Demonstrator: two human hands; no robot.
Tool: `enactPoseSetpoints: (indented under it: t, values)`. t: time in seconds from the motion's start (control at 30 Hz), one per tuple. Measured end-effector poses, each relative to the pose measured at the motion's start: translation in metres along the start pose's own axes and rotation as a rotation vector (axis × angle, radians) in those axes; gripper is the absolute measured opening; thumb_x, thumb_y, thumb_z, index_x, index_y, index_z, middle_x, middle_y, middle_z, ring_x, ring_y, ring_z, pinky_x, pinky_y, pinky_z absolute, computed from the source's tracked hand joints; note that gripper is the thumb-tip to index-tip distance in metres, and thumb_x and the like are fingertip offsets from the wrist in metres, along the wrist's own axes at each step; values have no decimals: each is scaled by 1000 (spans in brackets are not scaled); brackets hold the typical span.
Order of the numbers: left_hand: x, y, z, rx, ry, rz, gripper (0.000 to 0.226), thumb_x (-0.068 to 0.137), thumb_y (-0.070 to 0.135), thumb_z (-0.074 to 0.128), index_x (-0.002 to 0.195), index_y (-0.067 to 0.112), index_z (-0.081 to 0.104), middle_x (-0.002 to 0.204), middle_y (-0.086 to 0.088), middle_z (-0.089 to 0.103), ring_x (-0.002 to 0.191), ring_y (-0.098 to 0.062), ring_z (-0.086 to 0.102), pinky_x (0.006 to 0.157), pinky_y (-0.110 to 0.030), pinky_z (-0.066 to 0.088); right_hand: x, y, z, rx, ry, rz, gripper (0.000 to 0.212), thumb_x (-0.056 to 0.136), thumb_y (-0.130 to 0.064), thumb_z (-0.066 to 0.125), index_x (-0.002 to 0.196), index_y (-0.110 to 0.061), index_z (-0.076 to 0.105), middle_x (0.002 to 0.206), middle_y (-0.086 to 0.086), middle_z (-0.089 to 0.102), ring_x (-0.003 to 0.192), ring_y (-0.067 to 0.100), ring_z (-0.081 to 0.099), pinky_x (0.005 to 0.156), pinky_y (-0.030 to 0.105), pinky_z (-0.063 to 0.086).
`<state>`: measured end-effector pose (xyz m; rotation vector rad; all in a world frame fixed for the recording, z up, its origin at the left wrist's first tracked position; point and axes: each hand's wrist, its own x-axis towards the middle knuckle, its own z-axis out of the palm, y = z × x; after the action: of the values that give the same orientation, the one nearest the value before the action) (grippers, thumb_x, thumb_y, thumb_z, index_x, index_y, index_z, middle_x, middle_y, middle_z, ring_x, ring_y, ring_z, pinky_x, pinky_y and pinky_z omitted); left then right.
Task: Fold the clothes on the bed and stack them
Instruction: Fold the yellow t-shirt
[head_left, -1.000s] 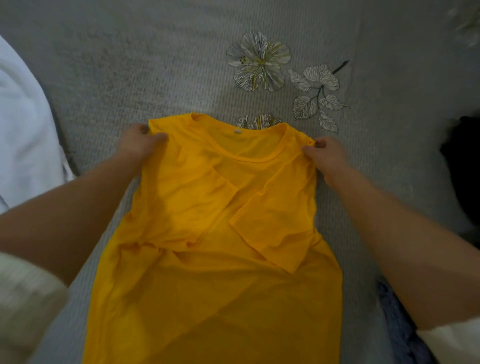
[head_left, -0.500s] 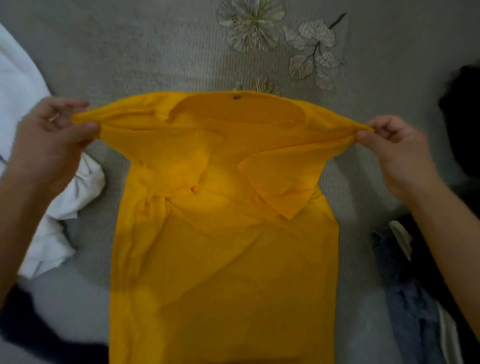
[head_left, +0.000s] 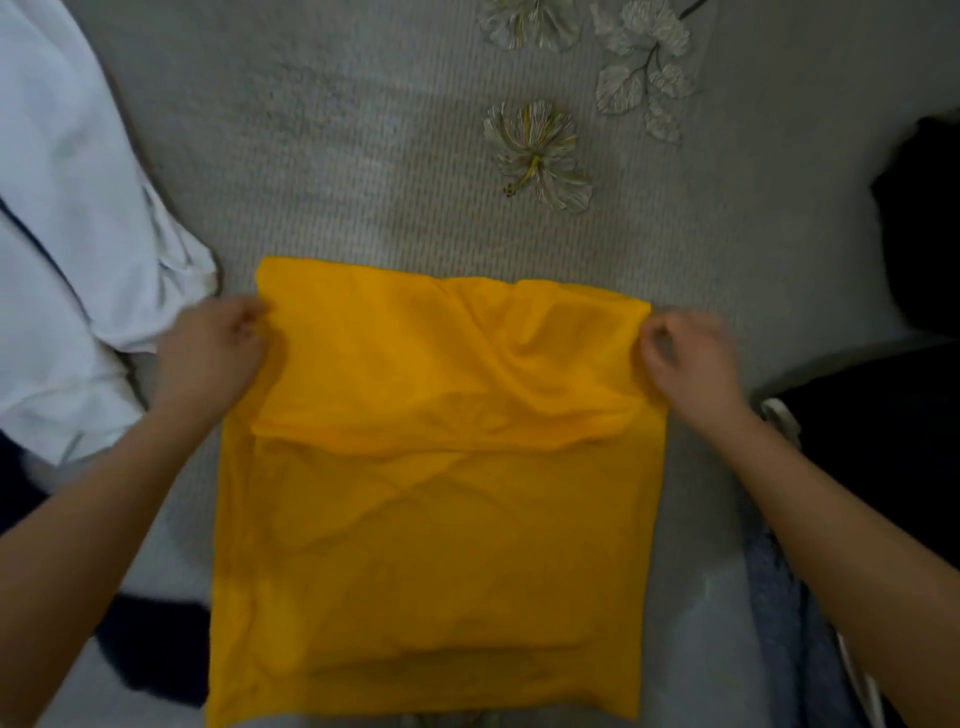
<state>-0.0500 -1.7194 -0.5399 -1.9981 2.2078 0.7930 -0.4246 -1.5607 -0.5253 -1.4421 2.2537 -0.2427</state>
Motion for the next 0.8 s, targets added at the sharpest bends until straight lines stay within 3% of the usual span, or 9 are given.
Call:
enactPoseSetpoints:
  t: [0.07,0.13,0.23,0.33,0.37,0.43,0.57,0.67,0.8]
  values:
    - [26,18,2,49,-45,89,62,78,28,52,136,7,43,136,-26,43,125,-45,38,98,-53,33,30,-16,-5,-6,-79,1,59,79,-41,45,126,-5,52,126,20,51,120,34,43,97,32,30]
    - [50,31,6,138,-197,183,70,82,22,60,145,15,28,151,-15,27,137,-37,22,107,-53,23,55,-25,0,-2,-312,2,63,86,-29,57,140,-7,35,144,17,37,133,32,32,108,34,24]
    - [72,31,7,413,-312,208,55,85,19,58,137,21,41,143,-14,38,133,-35,29,109,-54,16,72,-15,12,-86,-511,36,48,85,-15,60,131,-10,48,129,15,53,119,31,48,101,42,39]
    - [76,25,-11,616,-251,265,23,85,25,58,102,12,64,114,-20,59,117,-37,45,108,-55,17,68,5,6,-76,-389,87,18,85,-8,55,101,-5,62,96,16,60,94,30,58,75,32,45]
    - [75,21,-16,585,-232,291,23,84,29,57,94,9,65,107,-21,60,112,-37,48,105,-53,22,64,10,3,-45,-340,109,9,86,-8,54,90,-5,61,86,15,57,87,29,57,69,30,40]
    - [67,14,-26,453,-191,355,42,76,41,47,89,6,65,98,-22,61,102,-38,52,95,-48,31,53,15,-2,7,-228,80,13,85,-18,51,76,-10,55,78,14,53,83,30,54,68,31,35]
    - [29,-3,-41,287,-19,507,64,66,50,32,85,0,67,83,-26,61,84,-41,58,75,-46,38,-3,8,-13,-124,18,-117,40,76,-34,41,84,-1,62,93,24,61,96,40,53,80,44,38]
    - [-16,-32,-44,225,80,617,50,72,39,40,82,0,68,80,-25,64,75,-43,61,67,-48,43,-65,7,-20,-195,128,-303,36,75,-32,47,85,0,60,103,24,65,101,37,57,79,50,44]
    - [-88,-77,-29,123,113,706,25,81,29,51,94,12,63,89,-19,67,77,-36,61,67,-46,46,-150,18,-6,-248,116,-479,33,92,-45,37,86,-13,45,119,13,55,111,31,48,82,40,37]
